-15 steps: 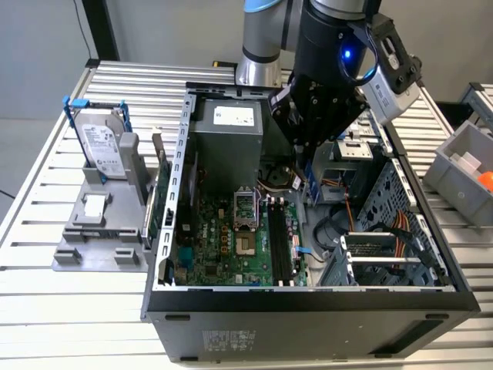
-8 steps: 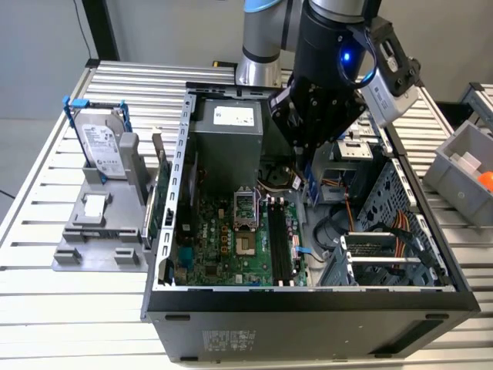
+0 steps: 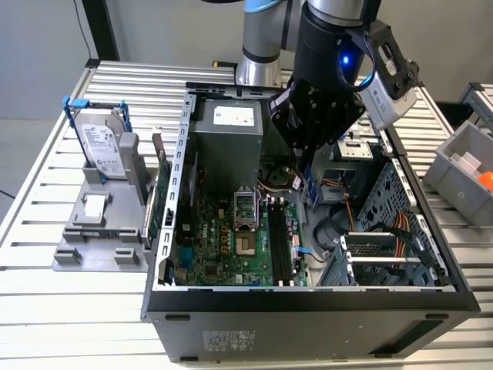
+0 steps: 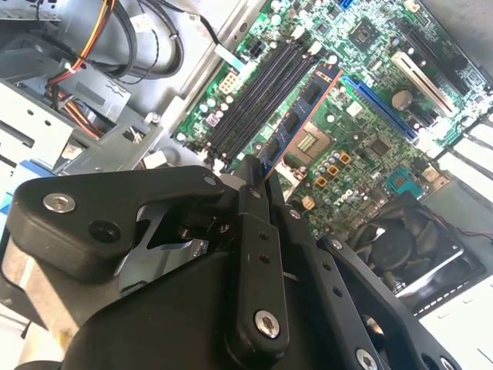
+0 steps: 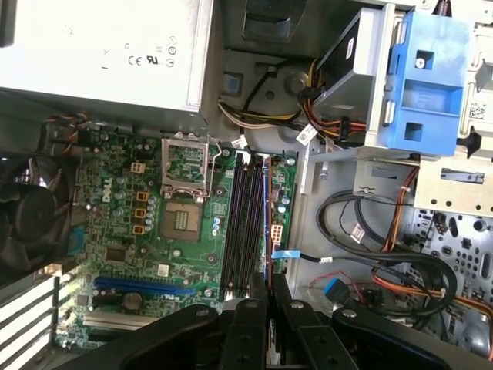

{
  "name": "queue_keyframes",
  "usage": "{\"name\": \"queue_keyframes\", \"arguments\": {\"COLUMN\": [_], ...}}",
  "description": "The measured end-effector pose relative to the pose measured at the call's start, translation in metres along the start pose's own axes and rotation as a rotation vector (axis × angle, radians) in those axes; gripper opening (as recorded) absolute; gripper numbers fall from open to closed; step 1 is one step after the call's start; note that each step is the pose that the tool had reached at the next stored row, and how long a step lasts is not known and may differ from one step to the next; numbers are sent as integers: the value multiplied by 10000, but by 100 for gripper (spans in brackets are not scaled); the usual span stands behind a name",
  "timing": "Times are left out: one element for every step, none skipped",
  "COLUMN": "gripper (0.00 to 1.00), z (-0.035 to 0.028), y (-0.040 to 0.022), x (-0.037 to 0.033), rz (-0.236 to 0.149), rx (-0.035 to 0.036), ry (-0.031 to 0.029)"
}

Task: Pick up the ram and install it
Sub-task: 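Insert the ram into the slot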

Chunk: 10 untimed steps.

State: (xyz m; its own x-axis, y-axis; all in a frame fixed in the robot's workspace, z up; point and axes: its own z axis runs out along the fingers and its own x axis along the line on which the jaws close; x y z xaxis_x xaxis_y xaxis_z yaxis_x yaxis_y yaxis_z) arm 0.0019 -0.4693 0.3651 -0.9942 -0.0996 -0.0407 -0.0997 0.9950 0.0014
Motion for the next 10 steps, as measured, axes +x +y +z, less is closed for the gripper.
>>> {"name": "queue_keyframes", "arguments": {"gripper": [0, 0, 0, 0, 0, 0, 0, 0, 0, 0], "z": [3, 4, 4, 4, 5, 5, 6, 8, 12, 16], "y": [0, 0, 0, 0, 0, 0, 0, 0, 0, 0], "x": [0, 0, 0, 0, 0, 0, 0, 0, 0, 1], "rz": [0, 0, 0, -1, 0, 0, 0, 0, 0, 0], "rx": [-1, 0, 0, 0, -1, -1, -1, -3, -5, -4], "ry": [-1, 0, 0, 0, 0, 0, 0, -1, -2, -2]}}
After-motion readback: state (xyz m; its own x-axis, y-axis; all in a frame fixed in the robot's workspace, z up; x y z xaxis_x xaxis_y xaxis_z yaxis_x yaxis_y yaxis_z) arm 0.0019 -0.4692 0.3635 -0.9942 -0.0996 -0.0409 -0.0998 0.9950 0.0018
